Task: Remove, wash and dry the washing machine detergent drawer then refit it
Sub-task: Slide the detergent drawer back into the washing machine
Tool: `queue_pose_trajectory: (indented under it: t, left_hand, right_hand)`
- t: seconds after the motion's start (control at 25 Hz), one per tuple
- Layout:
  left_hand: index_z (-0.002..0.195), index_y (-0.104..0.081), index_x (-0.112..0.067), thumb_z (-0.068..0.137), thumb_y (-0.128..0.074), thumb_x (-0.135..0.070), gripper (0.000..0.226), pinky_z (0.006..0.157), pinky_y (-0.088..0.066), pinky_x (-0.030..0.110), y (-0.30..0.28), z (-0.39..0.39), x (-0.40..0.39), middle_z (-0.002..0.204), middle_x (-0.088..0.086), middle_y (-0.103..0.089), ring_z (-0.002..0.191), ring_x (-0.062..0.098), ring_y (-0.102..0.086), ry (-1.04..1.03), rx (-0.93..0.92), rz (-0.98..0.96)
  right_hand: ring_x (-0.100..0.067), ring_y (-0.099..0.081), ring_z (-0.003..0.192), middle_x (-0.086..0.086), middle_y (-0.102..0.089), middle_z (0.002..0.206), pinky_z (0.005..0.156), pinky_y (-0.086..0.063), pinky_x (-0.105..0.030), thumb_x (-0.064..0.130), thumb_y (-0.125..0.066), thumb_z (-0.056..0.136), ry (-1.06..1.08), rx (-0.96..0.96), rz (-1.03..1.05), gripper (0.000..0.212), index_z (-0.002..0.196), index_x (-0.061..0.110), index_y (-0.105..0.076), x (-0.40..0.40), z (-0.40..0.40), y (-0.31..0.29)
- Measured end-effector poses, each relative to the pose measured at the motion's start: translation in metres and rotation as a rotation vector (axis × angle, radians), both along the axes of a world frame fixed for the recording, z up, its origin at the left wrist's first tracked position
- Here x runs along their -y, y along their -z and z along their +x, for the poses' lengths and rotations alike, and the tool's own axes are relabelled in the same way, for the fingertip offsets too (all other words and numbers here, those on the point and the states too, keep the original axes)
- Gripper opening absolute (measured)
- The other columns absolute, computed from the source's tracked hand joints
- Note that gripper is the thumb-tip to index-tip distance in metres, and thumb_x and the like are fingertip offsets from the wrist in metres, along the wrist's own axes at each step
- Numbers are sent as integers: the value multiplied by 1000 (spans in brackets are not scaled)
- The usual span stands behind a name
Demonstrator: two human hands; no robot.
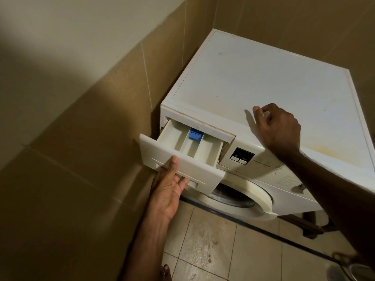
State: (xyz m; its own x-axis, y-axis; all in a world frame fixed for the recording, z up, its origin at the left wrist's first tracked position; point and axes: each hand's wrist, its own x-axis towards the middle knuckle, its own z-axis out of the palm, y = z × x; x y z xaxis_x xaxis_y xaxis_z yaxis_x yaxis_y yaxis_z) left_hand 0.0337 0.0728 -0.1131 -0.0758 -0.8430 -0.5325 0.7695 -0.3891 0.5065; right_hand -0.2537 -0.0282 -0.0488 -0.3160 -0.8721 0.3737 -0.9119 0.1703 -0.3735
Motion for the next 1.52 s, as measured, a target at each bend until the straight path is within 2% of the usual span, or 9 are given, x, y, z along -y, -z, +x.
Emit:
queue_pose_trajectory:
  t: [0.24, 0.4, 0.56, 0.72, 0.84, 0.96, 1.04, 1.2, 1.52]
  left_hand:
    - [143, -55, -17, 79, -76, -20, 67, 92, -62, 50, -3, -28, 55, 133, 18, -70, 124, 34, -67, 7, -23, -15]
    - [123, -67, -18, 81, -76, -23, 43, 107, -53, 52, -5, -45, 89, 128, 14, -74, 124, 32, -67, 40, 43, -14]
    - [119, -68, -17, 90, -73, -21, 30, 104, -55, 46, -3, -50, 99, 127, 11, -74, 120, 29, -69, 72, 71, -23]
    - [124, -67, -18, 80, -75, -28, 46, 99, -59, 40, -2, -45, 95, 127, 11, -74, 120, 28, -70, 59, 39, -34]
    - [135, -62, -19, 82, -72, -40, 58, 108, -52, 44, 2, -44, 87, 131, 12, -72, 122, 28, -68, 19, -11, 14]
    - [142, -58, -15, 88, -69, -52, 67, 102, -55, 47, 4, -42, 85, 130, 12, -73, 120, 29, -71, -17, -125, 49]
    - [140, -59, -17, 85, -73, -48, 65, 105, -54, 50, 0, -43, 88, 129, 12, -73, 121, 31, -70, -7, -131, 25]
    - [131, -64, -22, 77, -75, -37, 57, 111, -50, 46, -8, -51, 93, 133, 12, -71, 128, 30, -65, 63, 17, -34]
    - [145, -52, -25, 79, -76, -31, 71, 89, -63, 41, -1, -22, 34, 136, 13, -69, 126, 29, -67, 11, 31, -16]
  right_hand:
    - [-32, -66, 85, -1, -73, 89, 73, -40, -34, 59, -43, 103, 11, 23, 10, 44, 100, 22, -67, 1, 1, -1]
    - [-26, -60, 79, 6, -67, 82, 72, -38, -34, 60, -45, 102, 25, 49, 20, 40, 97, 25, -64, 1, 1, -2]
    - [-20, -55, 75, 9, -64, 78, 72, -38, -32, 62, -44, 101, 27, 53, 10, 41, 96, 27, -63, 2, 0, -2]
    - [-18, -55, 74, 11, -62, 78, 71, -37, -32, 64, -44, 101, 22, 54, 11, 41, 97, 27, -63, 1, -1, -2]
    - [-19, -55, 74, 11, -62, 78, 71, -37, -32, 63, -45, 101, 20, 49, 18, 42, 98, 26, -64, 1, -1, -2]
    - [-18, -54, 74, 10, -62, 79, 71, -36, -31, 63, -45, 102, 26, 40, 16, 42, 98, 25, -65, 1, -1, -3]
    - [-19, -54, 75, 10, -62, 78, 71, -36, -32, 62, -46, 102, 26, 39, 14, 42, 98, 25, -65, 1, -1, -3]
    - [-19, -53, 75, 9, -61, 79, 71, -36, -32, 63, -45, 101, 30, 34, 16, 44, 99, 24, -66, 2, -1, -4]
    - [-26, -61, 81, 2, -69, 84, 73, -37, -33, 65, -42, 101, 23, -3, 13, 49, 102, 23, -67, 2, 0, -4]
